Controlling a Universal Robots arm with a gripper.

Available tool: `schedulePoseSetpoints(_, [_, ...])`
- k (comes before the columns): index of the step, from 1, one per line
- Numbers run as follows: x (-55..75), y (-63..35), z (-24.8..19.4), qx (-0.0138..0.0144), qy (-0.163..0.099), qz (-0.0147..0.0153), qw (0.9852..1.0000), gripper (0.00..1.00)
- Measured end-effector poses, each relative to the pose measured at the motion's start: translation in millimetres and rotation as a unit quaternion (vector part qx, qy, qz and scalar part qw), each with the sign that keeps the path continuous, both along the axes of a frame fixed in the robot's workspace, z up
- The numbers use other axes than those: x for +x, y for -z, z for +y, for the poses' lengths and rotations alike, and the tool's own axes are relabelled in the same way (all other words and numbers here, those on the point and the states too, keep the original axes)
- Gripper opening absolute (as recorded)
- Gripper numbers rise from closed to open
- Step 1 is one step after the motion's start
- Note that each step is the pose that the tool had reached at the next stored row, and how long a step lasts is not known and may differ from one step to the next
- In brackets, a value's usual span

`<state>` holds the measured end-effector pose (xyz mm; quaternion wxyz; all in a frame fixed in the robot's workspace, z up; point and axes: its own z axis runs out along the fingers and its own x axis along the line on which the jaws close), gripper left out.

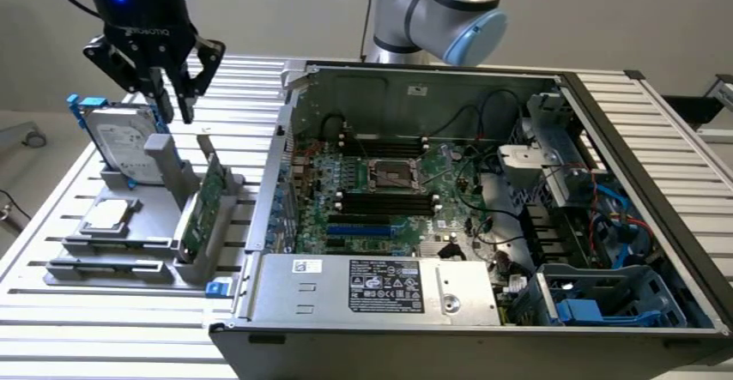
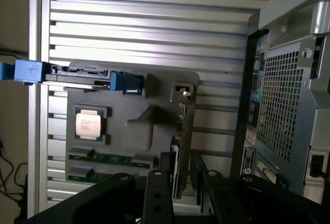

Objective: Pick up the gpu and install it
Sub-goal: 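Pick up the gpu and move the gpu toward the slot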

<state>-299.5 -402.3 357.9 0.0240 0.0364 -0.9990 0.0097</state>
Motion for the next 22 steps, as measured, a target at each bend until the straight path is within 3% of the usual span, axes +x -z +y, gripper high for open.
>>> schedulePoseSetpoints(10, [-2.9, 13.2, -24.3, -0.0029, 0.003, -0.0031, 1.0000, 0.30])
schedulePoseSetpoints(13, [-3.1, 18.0, -29.3, -0.0036, 0.004, -0.0040, 1.0000, 0.30])
schedulePoseSetpoints(22, [-3.3, 34.3, -29.1, -0.0065, 0.004, -0.0074, 0.9999, 0.30])
